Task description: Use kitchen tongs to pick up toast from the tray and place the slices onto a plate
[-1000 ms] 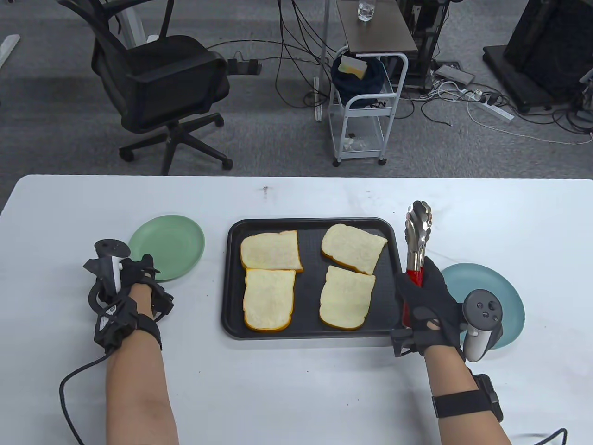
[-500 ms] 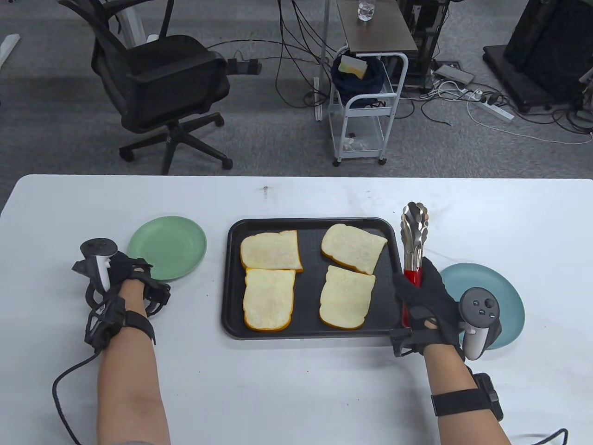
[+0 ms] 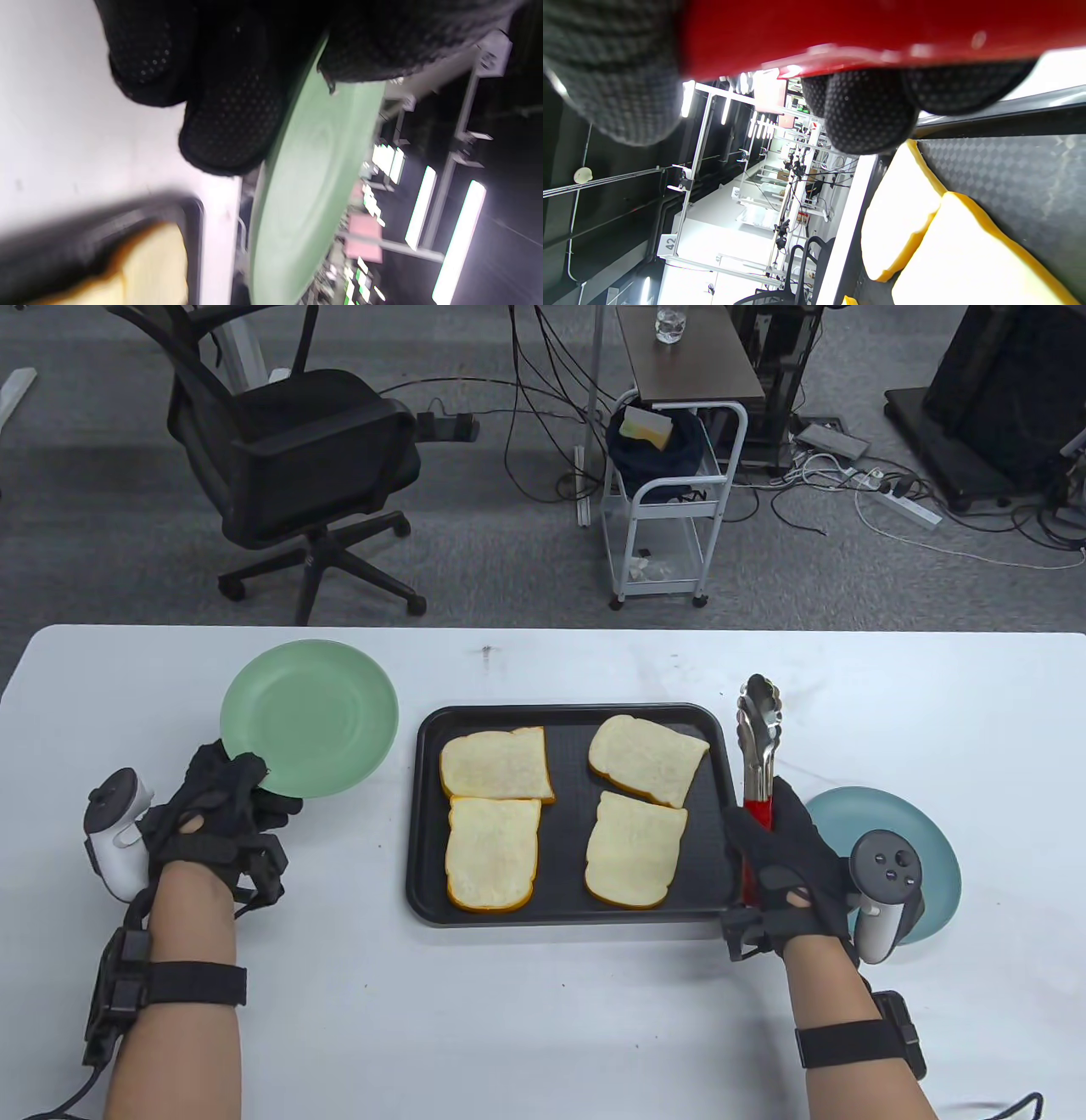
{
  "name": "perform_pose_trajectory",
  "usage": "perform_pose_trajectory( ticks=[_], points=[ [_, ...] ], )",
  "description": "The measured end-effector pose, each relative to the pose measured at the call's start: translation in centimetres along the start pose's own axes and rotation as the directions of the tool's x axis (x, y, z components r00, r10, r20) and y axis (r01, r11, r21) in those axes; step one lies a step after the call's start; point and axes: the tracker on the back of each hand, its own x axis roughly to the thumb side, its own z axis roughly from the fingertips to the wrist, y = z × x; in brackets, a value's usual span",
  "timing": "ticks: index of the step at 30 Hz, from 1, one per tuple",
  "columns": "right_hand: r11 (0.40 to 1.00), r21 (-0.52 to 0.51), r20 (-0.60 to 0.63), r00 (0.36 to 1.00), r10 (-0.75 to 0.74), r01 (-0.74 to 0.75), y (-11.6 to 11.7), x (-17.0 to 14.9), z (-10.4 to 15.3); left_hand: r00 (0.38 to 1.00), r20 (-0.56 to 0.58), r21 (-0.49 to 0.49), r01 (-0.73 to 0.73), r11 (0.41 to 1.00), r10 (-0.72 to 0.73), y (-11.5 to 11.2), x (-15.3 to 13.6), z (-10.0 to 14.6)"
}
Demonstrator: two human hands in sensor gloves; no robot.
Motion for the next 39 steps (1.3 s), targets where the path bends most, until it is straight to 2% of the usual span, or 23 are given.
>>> perform_pose_trajectory(
  ticks=[5,10,13,20,24,33,39],
  points=[
    [0.998,0.026,-0.046,0.998,0.050,-0.049,-0.6,-0.5,-0.3,0.996,0.064,-0.172,-0.050,0.984,0.062,-4.8,-0.7,3.4],
    [0.994,0.060,-0.106,0.990,0.092,-0.086,-1.1,-0.9,-0.5,0.989,0.058,-0.245,-0.118,0.962,0.136,-8.3,-3.5,5.4],
    [0.988,0.105,-0.159,0.978,0.131,-0.115,-1.1,-1.2,-0.6,0.983,0.043,-0.276,-0.158,0.948,0.177,-9.5,-5.3,5.9],
    [0.942,0.248,-0.253,0.923,0.289,-0.227,0.1,-2.3,-1.0,0.983,0.033,-0.300,-0.160,0.940,0.178,-9.5,-6.4,6.2],
    [0.926,0.325,-0.302,0.907,0.294,-0.192,1.3,-3.4,-1.6,0.984,0.043,-0.306,-0.153,0.940,0.174,-9.5,-6.4,6.4],
    [0.928,0.332,-0.386,0.874,0.296,-0.168,1.9,-4.0,-2.6,0.985,0.055,-0.297,-0.141,0.944,0.164,-9.4,-6.5,6.4],
    [0.915,0.345,-0.429,0.832,0.352,-0.209,2.0,-4.3,-2.8,0.986,0.051,-0.293,-0.138,0.946,0.159,-9.4,-6.7,6.4]
  ],
)
